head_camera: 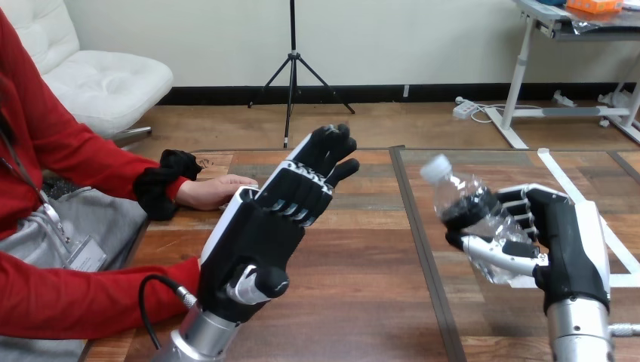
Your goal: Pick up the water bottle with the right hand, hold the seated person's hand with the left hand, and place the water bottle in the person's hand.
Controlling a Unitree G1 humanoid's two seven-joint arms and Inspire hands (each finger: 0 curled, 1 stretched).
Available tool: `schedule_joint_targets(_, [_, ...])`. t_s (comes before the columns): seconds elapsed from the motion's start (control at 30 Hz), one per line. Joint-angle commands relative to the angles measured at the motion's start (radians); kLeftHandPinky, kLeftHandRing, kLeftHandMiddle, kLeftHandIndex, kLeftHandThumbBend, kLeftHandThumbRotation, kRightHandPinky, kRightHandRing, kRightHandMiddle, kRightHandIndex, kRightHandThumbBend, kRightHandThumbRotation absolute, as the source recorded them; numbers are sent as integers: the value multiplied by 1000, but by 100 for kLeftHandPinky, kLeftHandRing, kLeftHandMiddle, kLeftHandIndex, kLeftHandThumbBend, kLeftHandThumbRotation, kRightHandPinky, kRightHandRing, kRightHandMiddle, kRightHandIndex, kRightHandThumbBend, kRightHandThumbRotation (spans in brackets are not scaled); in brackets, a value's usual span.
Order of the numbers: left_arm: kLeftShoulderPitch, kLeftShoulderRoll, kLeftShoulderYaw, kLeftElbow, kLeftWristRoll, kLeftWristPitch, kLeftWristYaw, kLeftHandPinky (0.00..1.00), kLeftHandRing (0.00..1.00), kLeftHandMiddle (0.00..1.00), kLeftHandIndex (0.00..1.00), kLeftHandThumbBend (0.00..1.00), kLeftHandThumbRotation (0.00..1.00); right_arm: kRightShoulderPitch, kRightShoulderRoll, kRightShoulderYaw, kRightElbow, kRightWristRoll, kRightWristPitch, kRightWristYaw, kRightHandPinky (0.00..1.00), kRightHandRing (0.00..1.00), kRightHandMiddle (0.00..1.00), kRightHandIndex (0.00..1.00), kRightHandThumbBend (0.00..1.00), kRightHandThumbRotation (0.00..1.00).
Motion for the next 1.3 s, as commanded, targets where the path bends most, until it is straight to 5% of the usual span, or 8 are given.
schedule_joint_targets(0.0, [-33, -11, 27, -5, -20, 18, -7, 95, 97, 96, 94, 100, 63, -57, 40, -16, 17, 14, -79, -42, 44, 48, 51, 49, 76, 0])
schedule_joint_targets(0.43, [-28, 30, 57, -15, -9, 44, -15, 94, 96, 96, 93, 100, 65, -87, 100, -9, 77, 24, -205, -92, 46, 50, 52, 49, 73, 0])
schedule_joint_targets(1.27, [-3, 97, 78, -41, 27, 51, 0, 93, 96, 96, 93, 100, 66, -211, 171, -34, 401, 120, -514, -118, 46, 49, 51, 47, 72, 0])
